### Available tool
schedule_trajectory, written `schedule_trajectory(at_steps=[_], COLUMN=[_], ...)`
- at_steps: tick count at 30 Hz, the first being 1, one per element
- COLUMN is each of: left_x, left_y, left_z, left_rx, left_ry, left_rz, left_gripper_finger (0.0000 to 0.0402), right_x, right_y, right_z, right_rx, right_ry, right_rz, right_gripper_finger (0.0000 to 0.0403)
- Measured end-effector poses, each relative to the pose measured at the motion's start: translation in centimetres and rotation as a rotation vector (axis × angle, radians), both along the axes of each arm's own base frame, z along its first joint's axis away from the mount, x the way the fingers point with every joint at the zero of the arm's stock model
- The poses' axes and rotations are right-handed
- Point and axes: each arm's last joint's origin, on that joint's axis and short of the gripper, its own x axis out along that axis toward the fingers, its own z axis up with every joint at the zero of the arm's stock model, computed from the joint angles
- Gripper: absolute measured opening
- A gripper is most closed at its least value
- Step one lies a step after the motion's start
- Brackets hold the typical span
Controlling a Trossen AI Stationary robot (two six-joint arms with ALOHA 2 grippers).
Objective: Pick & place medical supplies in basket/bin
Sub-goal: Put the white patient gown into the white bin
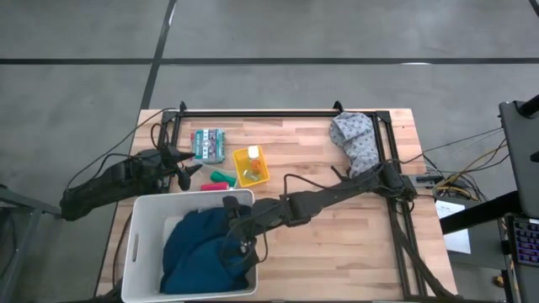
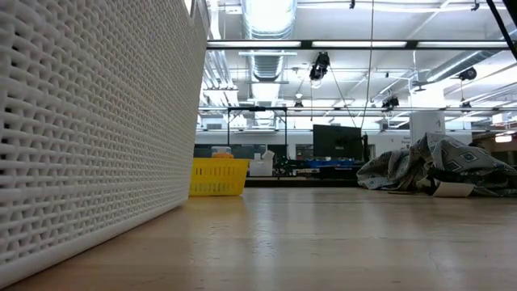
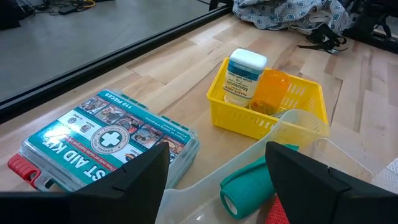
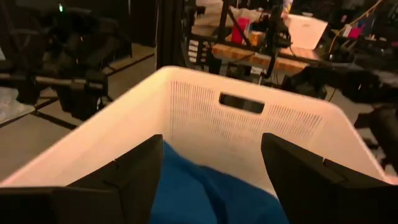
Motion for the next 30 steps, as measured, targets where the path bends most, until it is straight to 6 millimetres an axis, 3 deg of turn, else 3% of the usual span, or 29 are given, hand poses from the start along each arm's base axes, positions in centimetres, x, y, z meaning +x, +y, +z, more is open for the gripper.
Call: schedule_trajectory(at_steps=[11,20,30], left_x=[0.0,0.0,0.0], left_y=[0.0,0.0,0.0], left_z=[0.0,0.0,0.0], left_rx=[0.0,0.0,0.0], left_ry=[0.0,0.001,0.0], left_rz=[0.001,0.001,0.001], left_gripper_finger=[0.0271,0.0271,0.0271], right_x=[-1.4,-4.8,-9.4], right_y=[-1.3,-3.7,-7.0], right_z=[3.8,6.7,8.5], right_rx=[-0.043,-0.059,-0.173], right_ry=[0.051,0.2,0.4], right_rz=[-0.031,-0.371,-0.664], right_gripper_finger=[0.0265,0.0284,0.0323])
